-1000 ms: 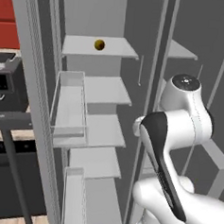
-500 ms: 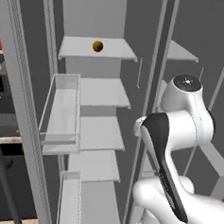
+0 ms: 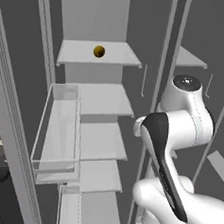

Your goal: Retrieve a lemon from the fridge and place it on the cutting board with the fish.

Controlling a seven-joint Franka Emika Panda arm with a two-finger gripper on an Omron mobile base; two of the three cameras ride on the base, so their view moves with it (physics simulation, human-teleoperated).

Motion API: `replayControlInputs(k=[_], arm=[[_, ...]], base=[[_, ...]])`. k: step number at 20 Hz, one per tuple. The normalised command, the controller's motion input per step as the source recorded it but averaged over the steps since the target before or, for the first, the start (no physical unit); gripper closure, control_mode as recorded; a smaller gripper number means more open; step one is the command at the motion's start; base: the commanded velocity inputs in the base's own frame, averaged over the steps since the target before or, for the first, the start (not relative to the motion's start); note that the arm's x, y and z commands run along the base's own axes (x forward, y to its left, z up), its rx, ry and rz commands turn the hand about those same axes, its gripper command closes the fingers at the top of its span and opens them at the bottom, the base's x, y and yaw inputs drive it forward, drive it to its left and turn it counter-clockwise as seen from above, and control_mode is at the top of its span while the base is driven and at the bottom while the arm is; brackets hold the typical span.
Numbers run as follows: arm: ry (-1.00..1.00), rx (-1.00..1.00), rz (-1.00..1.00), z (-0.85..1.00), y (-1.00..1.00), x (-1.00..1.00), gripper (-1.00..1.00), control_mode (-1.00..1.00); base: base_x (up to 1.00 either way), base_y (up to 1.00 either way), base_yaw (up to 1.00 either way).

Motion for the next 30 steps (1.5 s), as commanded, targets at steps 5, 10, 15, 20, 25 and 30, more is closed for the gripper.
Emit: replayControlInputs(k=[5, 10, 15, 20, 25, 30], arm=[[0.0, 0.0, 0.0, 0.0, 0.0, 0.0, -1.0, 1.0], [0.0, 0.0, 0.0, 0.0, 0.0, 0.0, -1.0, 1.0], [0.0, 0.0, 0.0, 0.0, 0.0, 0.0, -1.0, 1.0], [0.0, 0.0, 0.0, 0.0, 0.0, 0.0, -1.0, 1.0], [0.0, 0.0, 0.0, 0.0, 0.0, 0.0, -1.0, 1.0], [0.0, 0.0, 0.0, 0.0, 0.0, 0.0, -1.0, 1.0]], base=[[0.44, 0.06, 0.0], [0.41, 0.26, 0.0], [0.34, 0.38, 0.01], [0.27, 0.4, 0.03], [0.11, 0.07, 0.0], [0.03, 0.0, 0.0]])
